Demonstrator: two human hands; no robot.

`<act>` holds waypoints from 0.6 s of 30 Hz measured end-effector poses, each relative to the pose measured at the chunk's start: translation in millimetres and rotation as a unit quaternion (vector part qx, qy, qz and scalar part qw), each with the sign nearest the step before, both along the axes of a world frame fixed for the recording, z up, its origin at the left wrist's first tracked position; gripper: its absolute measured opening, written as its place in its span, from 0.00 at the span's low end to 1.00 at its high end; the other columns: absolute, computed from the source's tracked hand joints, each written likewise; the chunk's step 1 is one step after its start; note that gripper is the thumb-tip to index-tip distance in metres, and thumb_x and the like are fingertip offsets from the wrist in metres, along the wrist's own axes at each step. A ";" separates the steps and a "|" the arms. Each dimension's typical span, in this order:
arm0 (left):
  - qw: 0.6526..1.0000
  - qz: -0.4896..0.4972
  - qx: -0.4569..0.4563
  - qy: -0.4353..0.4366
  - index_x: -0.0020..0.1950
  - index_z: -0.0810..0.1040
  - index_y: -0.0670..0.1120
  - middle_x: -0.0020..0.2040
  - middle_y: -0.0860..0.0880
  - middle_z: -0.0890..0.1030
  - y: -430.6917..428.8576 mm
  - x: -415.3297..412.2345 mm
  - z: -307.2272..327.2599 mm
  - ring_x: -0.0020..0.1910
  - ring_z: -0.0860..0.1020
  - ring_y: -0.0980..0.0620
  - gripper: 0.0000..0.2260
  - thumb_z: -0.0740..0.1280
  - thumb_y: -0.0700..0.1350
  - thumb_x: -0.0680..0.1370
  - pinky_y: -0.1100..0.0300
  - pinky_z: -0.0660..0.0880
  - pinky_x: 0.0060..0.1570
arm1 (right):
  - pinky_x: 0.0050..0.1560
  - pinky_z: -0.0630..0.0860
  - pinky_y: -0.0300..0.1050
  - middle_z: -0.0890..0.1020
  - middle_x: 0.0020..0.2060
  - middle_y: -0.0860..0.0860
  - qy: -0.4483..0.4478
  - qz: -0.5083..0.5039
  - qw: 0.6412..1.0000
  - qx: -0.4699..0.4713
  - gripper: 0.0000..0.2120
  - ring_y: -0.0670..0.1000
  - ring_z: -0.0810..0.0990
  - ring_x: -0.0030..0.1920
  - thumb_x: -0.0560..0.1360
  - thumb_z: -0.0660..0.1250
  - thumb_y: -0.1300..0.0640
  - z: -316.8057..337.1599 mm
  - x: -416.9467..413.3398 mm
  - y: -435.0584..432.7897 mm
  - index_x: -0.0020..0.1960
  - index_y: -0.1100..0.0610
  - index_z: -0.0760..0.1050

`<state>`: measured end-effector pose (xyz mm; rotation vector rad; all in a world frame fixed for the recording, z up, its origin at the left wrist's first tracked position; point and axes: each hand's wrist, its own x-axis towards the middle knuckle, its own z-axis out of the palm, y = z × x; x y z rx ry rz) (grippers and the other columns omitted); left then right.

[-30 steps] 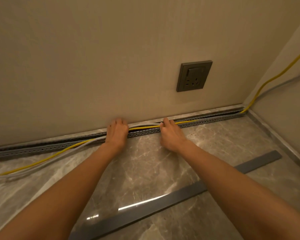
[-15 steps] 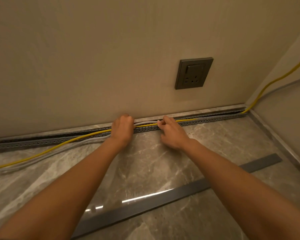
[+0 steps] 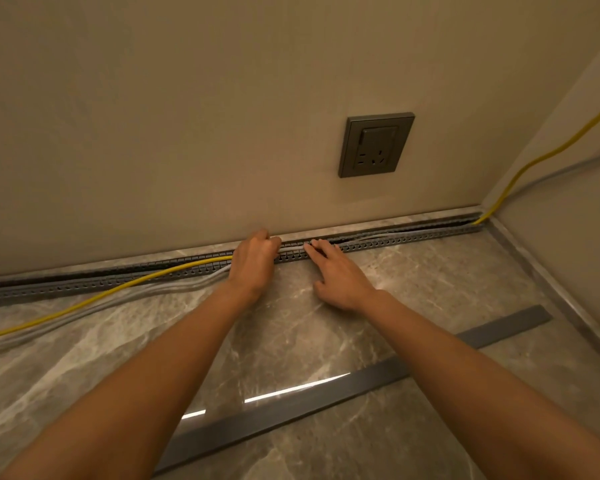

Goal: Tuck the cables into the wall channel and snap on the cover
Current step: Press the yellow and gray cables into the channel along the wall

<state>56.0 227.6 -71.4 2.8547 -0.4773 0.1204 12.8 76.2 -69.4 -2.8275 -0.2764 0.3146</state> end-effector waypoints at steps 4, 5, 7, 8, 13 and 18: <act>0.998 0.033 -0.005 0.044 0.50 0.80 0.38 0.52 0.36 0.81 4.7 8.5 5.0 0.52 0.78 0.36 0.07 0.63 0.37 0.77 0.48 0.75 0.47 | 0.69 0.65 0.47 0.64 0.69 0.56 -0.014 -0.008 1.000 0.005 0.28 0.56 0.67 0.68 0.75 0.61 0.60 4.7 3.1 -0.3 0.74 0.61 0.60; 0.998 0.046 -0.012 0.050 0.51 0.80 0.39 0.52 0.35 0.82 4.3 9.8 5.8 0.53 0.78 0.36 0.07 0.63 0.38 0.77 0.48 0.75 0.48 | 0.69 0.65 0.47 0.65 0.67 0.57 -0.014 -0.011 1.000 0.000 0.27 0.57 0.67 0.67 0.75 0.61 0.60 5.8 5.0 0.2 0.73 0.62 0.61; 0.995 0.080 -0.024 0.052 0.52 0.79 0.39 0.53 0.35 0.81 -0.7 10.4 7.5 0.54 0.77 0.35 0.07 0.64 0.39 0.77 0.47 0.75 0.49 | 0.69 0.64 0.48 0.68 0.66 0.57 -0.018 -0.020 1.000 -0.015 0.24 0.57 0.67 0.66 0.76 0.61 0.58 7.2 9.1 2.8 0.70 0.62 0.66; 0.993 0.100 -0.028 0.049 0.52 0.78 0.39 0.53 0.35 0.81 -4.1 9.1 8.4 0.54 0.77 0.35 0.07 0.64 0.38 0.77 0.47 0.74 0.49 | 0.69 0.64 0.48 0.69 0.65 0.58 -0.020 -0.025 0.999 -0.023 0.22 0.57 0.66 0.66 0.76 0.61 0.57 7.9 11.0 5.4 0.68 0.63 0.68; 0.993 0.116 0.013 0.002 0.52 0.78 0.37 0.54 0.36 0.79 -14.2 -1.3 8.4 0.54 0.76 0.38 0.09 0.59 0.33 0.76 0.49 0.72 0.50 | 0.68 0.65 0.51 0.72 0.63 0.60 -0.019 -0.044 0.998 -0.039 0.21 0.59 0.67 0.66 0.76 0.60 0.54 13.2 14.3 13.7 0.64 0.64 0.71; 0.993 0.040 0.107 0.023 0.55 0.76 0.35 0.59 0.37 0.75 -10.8 -12.7 12.0 0.58 0.74 0.40 0.11 0.58 0.33 0.76 0.49 0.68 0.55 | 0.68 0.64 0.51 0.73 0.64 0.61 -0.007 -0.034 0.998 -0.052 0.21 0.59 0.66 0.65 0.75 0.60 0.55 13.5 14.2 13.3 0.65 0.64 0.70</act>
